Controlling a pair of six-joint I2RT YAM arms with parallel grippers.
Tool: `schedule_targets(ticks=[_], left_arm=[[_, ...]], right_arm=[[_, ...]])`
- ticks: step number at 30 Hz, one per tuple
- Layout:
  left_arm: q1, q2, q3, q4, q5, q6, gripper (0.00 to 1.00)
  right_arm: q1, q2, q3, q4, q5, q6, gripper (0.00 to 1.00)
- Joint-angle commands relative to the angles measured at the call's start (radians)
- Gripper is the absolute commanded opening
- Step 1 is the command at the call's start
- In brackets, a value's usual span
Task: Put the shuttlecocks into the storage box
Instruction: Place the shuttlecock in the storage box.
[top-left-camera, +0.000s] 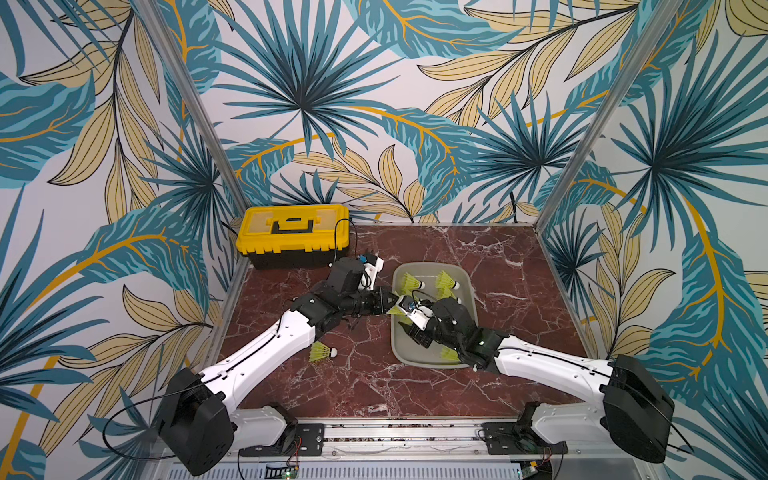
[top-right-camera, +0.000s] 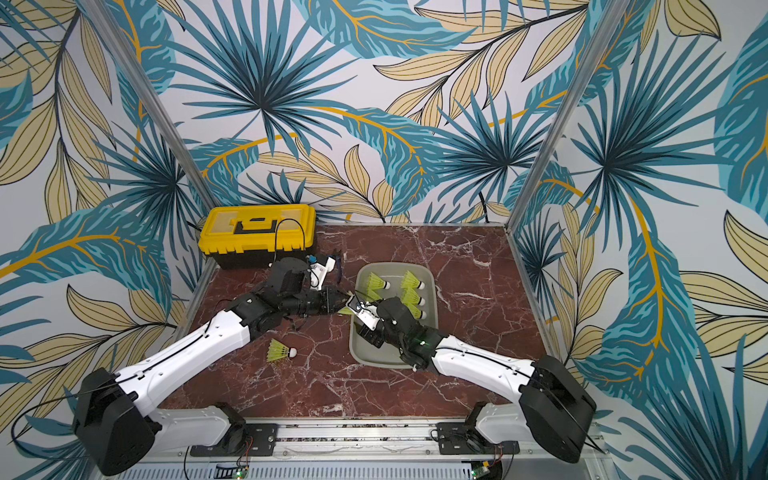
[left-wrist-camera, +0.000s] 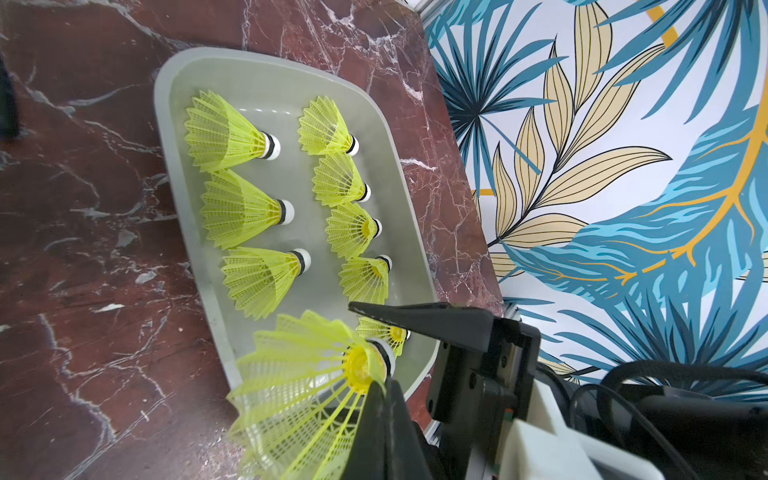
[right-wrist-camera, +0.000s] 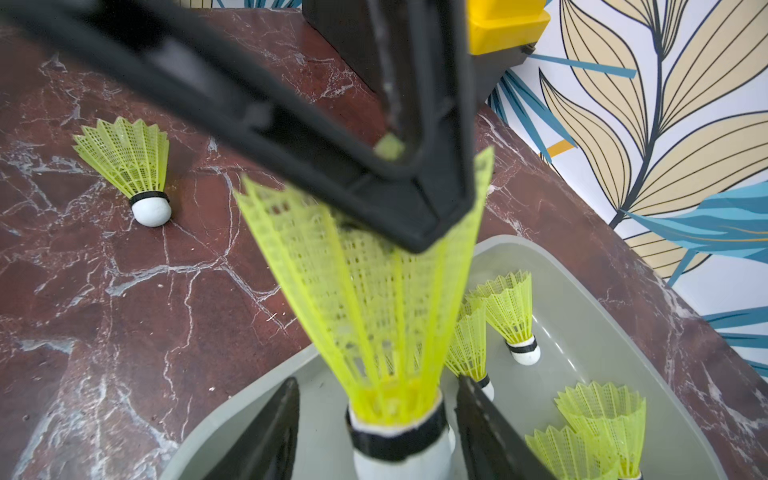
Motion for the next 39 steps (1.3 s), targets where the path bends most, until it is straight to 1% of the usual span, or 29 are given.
schedule_targets(ticks=[1, 7, 9, 12, 16, 18, 19, 20, 21, 22, 23, 25, 27, 31, 35, 39], left_arm=[[0.005, 0.006, 0.057, -0.034, 0.020, 0.024, 0.00], [0.005, 0.009, 0.063, -0.067, 0.013, 0.031, 0.00], [0.005, 0.010, 0.063, -0.069, 0.014, 0.031, 0.00], [0.005, 0.015, 0.064, -0.075, 0.012, 0.031, 0.00], [0.005, 0.017, 0.063, -0.072, 0.010, 0.029, 0.00], [0.006, 0.018, 0.063, -0.071, 0.007, 0.030, 0.00], [0.007, 0.019, 0.065, -0.073, 0.006, 0.034, 0.04], [0.007, 0.018, 0.067, -0.076, 0.004, 0.039, 0.11], [0.007, 0.018, 0.070, -0.081, -0.001, 0.047, 0.16], [0.007, 0.017, 0.073, -0.088, -0.001, 0.061, 0.23], [0.007, 0.014, 0.079, -0.095, -0.001, 0.081, 0.28], [0.008, 0.012, 0.091, -0.125, -0.008, 0.133, 0.31], [0.011, 0.013, 0.109, -0.167, -0.009, 0.189, 0.31], [0.020, 0.019, 0.147, -0.250, 0.034, 0.293, 0.31], [0.032, 0.032, 0.176, -0.324, 0.066, 0.346, 0.30], [0.040, 0.043, 0.185, -0.357, 0.099, 0.362, 0.30]], right_arm=[[-0.006, 0.016, 0.016, 0.022, -0.016, -0.029, 0.58], [-0.013, 0.016, 0.011, 0.036, -0.014, -0.038, 0.55], [-0.017, 0.017, 0.011, 0.033, -0.028, -0.039, 0.52], [-0.017, 0.014, 0.010, 0.031, -0.041, -0.039, 0.44], [-0.018, 0.014, 0.015, 0.013, -0.053, -0.037, 0.29], [-0.017, 0.012, 0.017, 0.001, -0.059, -0.036, 0.24], [-0.018, 0.011, 0.019, -0.010, -0.064, -0.035, 0.23], [-0.017, 0.008, 0.021, -0.019, -0.069, -0.036, 0.22], [-0.017, 0.007, 0.023, -0.026, -0.073, -0.034, 0.21], [-0.018, 0.004, 0.023, -0.033, -0.079, -0.034, 0.21], [-0.017, 0.001, 0.023, -0.043, -0.085, -0.036, 0.21], [-0.017, -0.004, 0.029, -0.068, -0.104, -0.038, 0.21], [-0.017, -0.007, 0.036, -0.095, -0.127, -0.038, 0.21], [-0.017, -0.010, 0.046, -0.131, -0.168, -0.036, 0.21], [-0.018, -0.007, 0.052, -0.144, -0.186, -0.034, 0.21], [-0.017, -0.001, 0.060, -0.150, -0.186, -0.034, 0.21]])
